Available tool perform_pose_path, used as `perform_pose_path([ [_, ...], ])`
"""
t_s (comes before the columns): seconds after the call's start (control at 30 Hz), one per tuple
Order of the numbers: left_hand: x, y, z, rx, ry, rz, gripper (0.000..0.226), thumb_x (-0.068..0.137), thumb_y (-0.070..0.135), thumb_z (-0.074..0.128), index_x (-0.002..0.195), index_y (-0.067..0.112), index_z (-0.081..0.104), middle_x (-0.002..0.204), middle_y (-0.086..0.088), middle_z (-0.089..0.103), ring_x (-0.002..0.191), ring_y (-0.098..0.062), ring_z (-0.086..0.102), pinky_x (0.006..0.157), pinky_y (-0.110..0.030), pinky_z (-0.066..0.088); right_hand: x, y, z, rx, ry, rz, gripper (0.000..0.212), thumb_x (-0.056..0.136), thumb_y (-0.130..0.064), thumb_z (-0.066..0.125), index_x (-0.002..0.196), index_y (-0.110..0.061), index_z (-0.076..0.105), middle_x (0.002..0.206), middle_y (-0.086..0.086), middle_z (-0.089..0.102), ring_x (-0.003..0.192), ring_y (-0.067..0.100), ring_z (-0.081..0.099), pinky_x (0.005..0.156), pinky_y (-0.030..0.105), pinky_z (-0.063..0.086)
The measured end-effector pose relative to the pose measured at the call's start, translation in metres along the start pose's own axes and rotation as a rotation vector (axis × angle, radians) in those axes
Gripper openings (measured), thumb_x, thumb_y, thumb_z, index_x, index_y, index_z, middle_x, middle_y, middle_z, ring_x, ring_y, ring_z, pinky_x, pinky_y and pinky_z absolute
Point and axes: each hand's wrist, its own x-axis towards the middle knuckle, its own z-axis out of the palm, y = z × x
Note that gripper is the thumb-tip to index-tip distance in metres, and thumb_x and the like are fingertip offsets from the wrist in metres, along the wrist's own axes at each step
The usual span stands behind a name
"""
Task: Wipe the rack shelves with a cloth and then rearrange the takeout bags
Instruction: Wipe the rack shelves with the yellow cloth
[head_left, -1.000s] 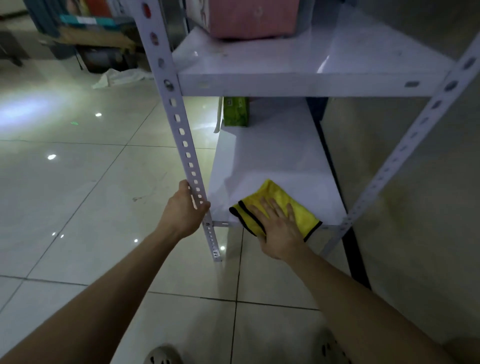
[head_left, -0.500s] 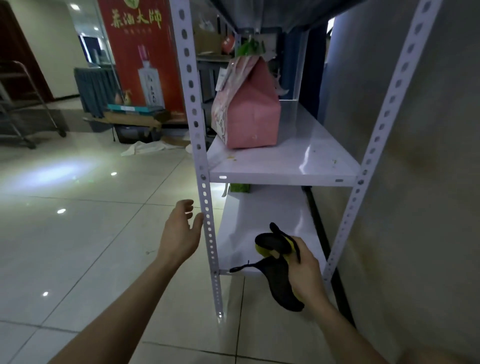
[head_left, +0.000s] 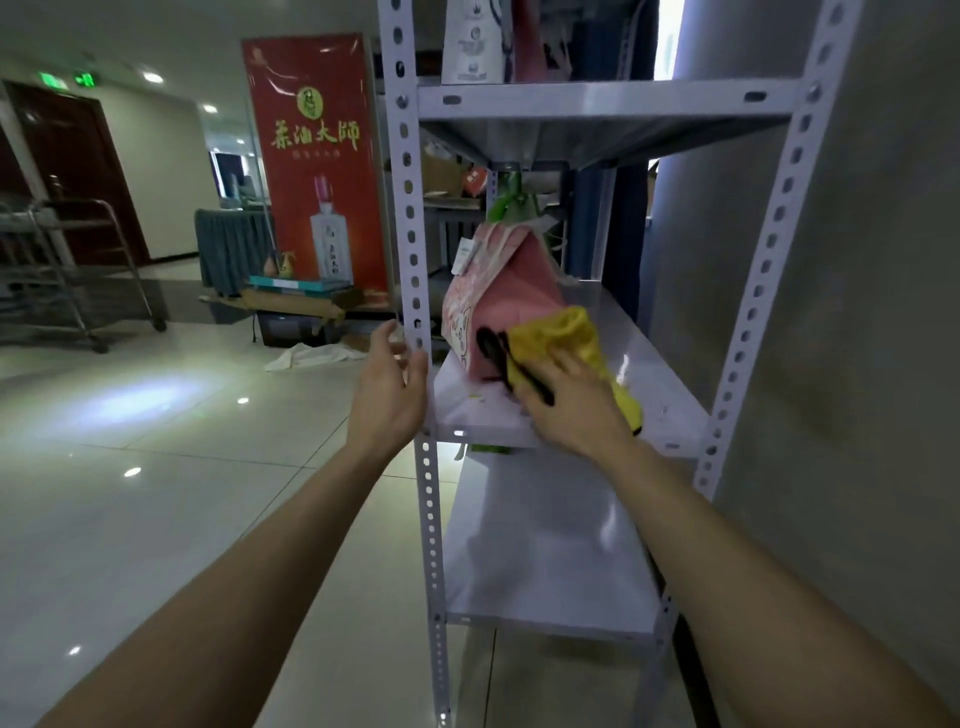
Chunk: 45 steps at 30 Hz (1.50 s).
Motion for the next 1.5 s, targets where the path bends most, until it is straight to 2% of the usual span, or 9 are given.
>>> perform_pose_path([
  [0.07,0.013,0.006,0.005,-0.003,-0.006,0.009,0.062,0.112,0.046,0.048,0.166,0.027,0.023,0.149,0.001,0.061,0.13,-0.022,0.064,0.107,-0.055,0.056,0.0,0.024,0.028,-0.188,-0.324,0.076,0.065,0.103,-0.072,0.034,0.162,-0.044,0.036,0.171,0.005,0.029,0.158,0.029,0.024,0.127,0.06,0.014],
  [0.17,0.031,0.006,0.017,0.038,-0.022,0.064,0.069,0.112,0.043,0.051,0.167,0.032,0.011,0.157,-0.002,0.056,0.132,-0.028,0.064,0.105,-0.053,0.056,0.018,0.039,0.036,-0.211,-0.253,0.056,0.08,0.094,-0.086,0.015,0.162,-0.047,0.031,0.172,-0.001,0.031,0.158,0.027,0.024,0.125,0.058,0.018],
  [0.33,0.042,-0.015,0.035,0.131,0.048,0.09,0.074,0.111,0.033,0.056,0.164,0.037,0.005,0.119,0.005,0.068,0.082,-0.022,0.07,0.06,-0.033,0.051,0.033,0.042,0.052,-0.227,-0.34,0.034,0.067,0.104,-0.074,0.013,0.165,-0.049,0.022,0.177,-0.007,0.017,0.163,0.018,0.011,0.13,0.057,-0.002],
  [0.5,0.039,-0.019,0.038,0.165,0.102,0.105,0.073,0.11,0.027,0.057,0.159,0.042,0.005,0.109,0.007,0.065,0.068,0.004,0.054,0.053,-0.023,0.036,0.049,-0.004,0.09,-0.181,-0.277,-0.122,0.058,0.108,-0.065,0.018,0.163,-0.049,0.028,0.174,-0.01,0.026,0.161,0.018,0.02,0.129,0.057,0.006],
  [0.77,0.036,-0.013,0.038,0.19,0.055,0.086,0.078,0.112,0.029,0.054,0.169,0.029,0.001,0.134,-0.014,0.07,0.098,-0.034,0.073,0.072,-0.038,0.049,0.042,-0.025,0.092,-0.159,-0.281,-0.143,0.053,0.11,-0.058,0.024,0.162,-0.048,0.03,0.171,-0.009,0.03,0.159,0.02,0.024,0.128,0.059,0.009],
  [1.13,0.035,-0.008,0.037,0.175,0.036,0.031,0.077,0.112,0.028,0.053,0.168,0.034,-0.001,0.136,-0.013,0.069,0.101,-0.032,0.072,0.074,-0.037,0.046,0.044,-0.019,0.086,-0.204,-0.308,0.046,0.057,0.109,-0.059,0.018,0.164,-0.047,0.026,0.174,-0.001,0.024,0.159,0.027,0.02,0.127,0.063,0.006],
  [1.3,0.035,-0.004,0.035,0.187,0.025,0.001,0.08,0.112,0.024,0.053,0.171,0.026,-0.001,0.11,-0.009,0.07,0.09,-0.026,0.07,0.069,-0.036,0.045,0.043,-0.024,0.091,-0.18,-0.284,0.031,0.056,0.11,-0.058,0.02,0.163,-0.046,0.03,0.174,-0.003,0.025,0.159,0.026,0.021,0.127,0.063,0.006],
  [1.4,0.031,0.006,0.034,0.127,-0.018,-0.038,0.077,0.113,0.019,0.051,0.171,0.024,0.002,0.132,-0.015,0.069,0.115,-0.032,0.072,0.082,-0.041,0.051,0.019,0.005,0.068,-0.178,-0.257,0.082,0.056,0.109,-0.058,0.02,0.162,-0.046,0.032,0.172,-0.003,0.03,0.158,0.025,0.024,0.127,0.062,0.007],
  [1.5,0.013,0.016,0.038,0.35,0.21,0.052,0.068,0.106,0.014,0.059,0.166,0.015,0.028,0.155,-0.017,0.051,0.141,-0.035,0.053,0.111,-0.052,0.048,-0.006,0.048,0.036,-0.18,-0.253,0.184,0.057,0.108,-0.059,0.018,0.162,-0.045,0.033,0.172,-0.004,0.029,0.158,0.024,0.022,0.128,0.061,0.005],
])
